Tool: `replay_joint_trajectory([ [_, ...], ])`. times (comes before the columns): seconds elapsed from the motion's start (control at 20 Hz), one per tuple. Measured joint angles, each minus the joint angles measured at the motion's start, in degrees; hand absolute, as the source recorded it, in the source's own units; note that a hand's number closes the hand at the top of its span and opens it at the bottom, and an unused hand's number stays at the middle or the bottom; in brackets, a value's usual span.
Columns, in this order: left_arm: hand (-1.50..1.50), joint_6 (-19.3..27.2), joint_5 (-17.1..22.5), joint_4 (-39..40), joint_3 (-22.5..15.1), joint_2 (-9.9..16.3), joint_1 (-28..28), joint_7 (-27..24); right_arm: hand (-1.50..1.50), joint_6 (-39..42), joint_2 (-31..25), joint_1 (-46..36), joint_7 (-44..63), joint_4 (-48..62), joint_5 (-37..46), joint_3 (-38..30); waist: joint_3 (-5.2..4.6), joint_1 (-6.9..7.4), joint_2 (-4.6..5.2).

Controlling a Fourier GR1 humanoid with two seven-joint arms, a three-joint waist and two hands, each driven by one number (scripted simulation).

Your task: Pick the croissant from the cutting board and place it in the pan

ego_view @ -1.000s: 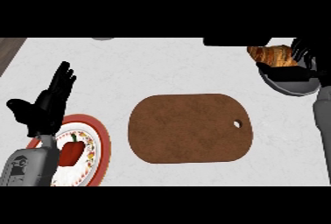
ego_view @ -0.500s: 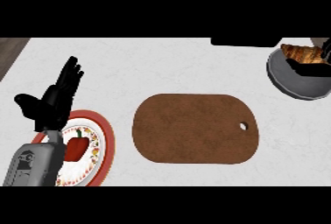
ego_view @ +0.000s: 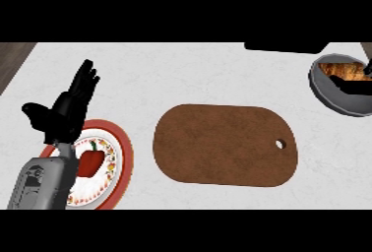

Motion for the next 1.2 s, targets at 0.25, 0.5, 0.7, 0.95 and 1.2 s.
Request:
replay_joint_trajectory([
  [0.25,0.0,0.0,0.1,0.6,0.0,-0.3,-0.4,-0.2,-1.5,9.5,-0.3,-1.3,-1.3,6.6,-2.8,-2.1,0.08,0.44,0.32],
  [0.5,0.0,0.0,0.0,0.4,-0.3,-0.5,-0.2,-0.1,-1.5,13.7,-1.1,-1.8,-4.9,9.9,-4.5,-3.8,0.11,0.44,0.17],
  [0.7,0.0,0.7,-0.3,0.1,-0.1,-0.7,0.2,0.1,-1.5,12.8,-0.4,-1.4,-10.0,10.2,-7.7,-7.0,0.1,-0.14,-0.13],
  [0.95,0.0,0.7,-0.1,0.0,0.5,-0.2,0.9,0.1,-1.5,16.1,-1.8,-0.8,-15.4,10.8,-13.7,-12.8,0.0,-1.39,-0.67],
  [1.2,0.0,1.2,-0.4,0.6,0.8,-0.4,1.9,-0.1,-1.5,28.0,-5.5,2.0,-19.7,12.3,-18.1,-16.3,-0.13,-2.94,-1.29],
])
